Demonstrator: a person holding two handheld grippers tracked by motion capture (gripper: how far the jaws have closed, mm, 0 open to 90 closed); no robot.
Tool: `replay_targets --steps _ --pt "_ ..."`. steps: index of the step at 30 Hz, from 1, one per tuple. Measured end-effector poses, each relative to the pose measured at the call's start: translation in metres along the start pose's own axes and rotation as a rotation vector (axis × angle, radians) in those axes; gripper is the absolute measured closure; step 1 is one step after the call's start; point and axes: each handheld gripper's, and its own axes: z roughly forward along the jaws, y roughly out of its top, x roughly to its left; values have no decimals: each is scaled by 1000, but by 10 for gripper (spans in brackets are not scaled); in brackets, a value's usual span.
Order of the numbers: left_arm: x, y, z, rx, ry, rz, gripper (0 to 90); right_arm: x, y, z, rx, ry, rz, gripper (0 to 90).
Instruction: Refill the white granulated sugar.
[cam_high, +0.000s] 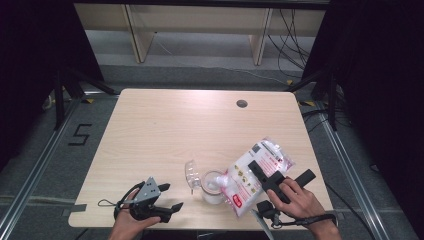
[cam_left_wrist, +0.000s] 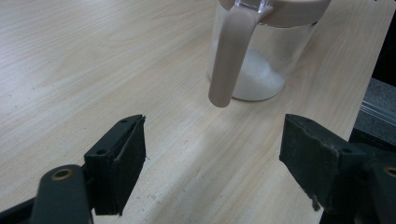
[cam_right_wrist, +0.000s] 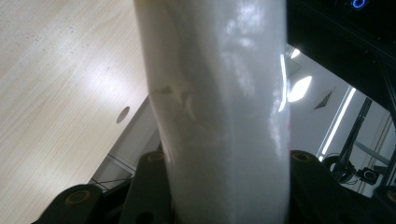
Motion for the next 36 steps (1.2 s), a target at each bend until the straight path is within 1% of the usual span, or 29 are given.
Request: replay_targets --steps 4,15,16,18,19,20,21,22,24,26,27,28,36 --pt "0 0 0 3 0 5 221 0 0 0 -3 -3 3 673" --pt "0 0 0 1 -3 0 221 0 0 0 -2 -1 12 680" --pt "1 0 0 9 -3 8 221 0 0 0 -3 -1 9 681" --pt "0 0 0 3 -4 1 221 0 0 0 -6 0 13 683" --pt "2 0 -1 20 3 19 221 0 0 0 -6 2 13 685" --pt "0 0 0 3 -4 0 221 1 0 0 -7 2 16 686" --pt "1 0 0 1 -5 10 221 1 0 0 -7 2 17 686" --pt "1 0 0 9 -1 8 221 1 0 0 -7 2 17 687" --pt "1 0 0 10 -3 7 221 1 0 0 -6 2 17 688" --pt "0 0 1 -7 -5 -2 221 1 0 0 -7 2 18 690" --pt "1 0 1 0 -5 5 221 0 0 0 -8 2 19 690" --pt "0 0 1 -2 -4 -2 221 1 0 0 -9 2 19 690" --pt "0 0 0 1 -2 1 221 1 0 0 -12 5 23 694"
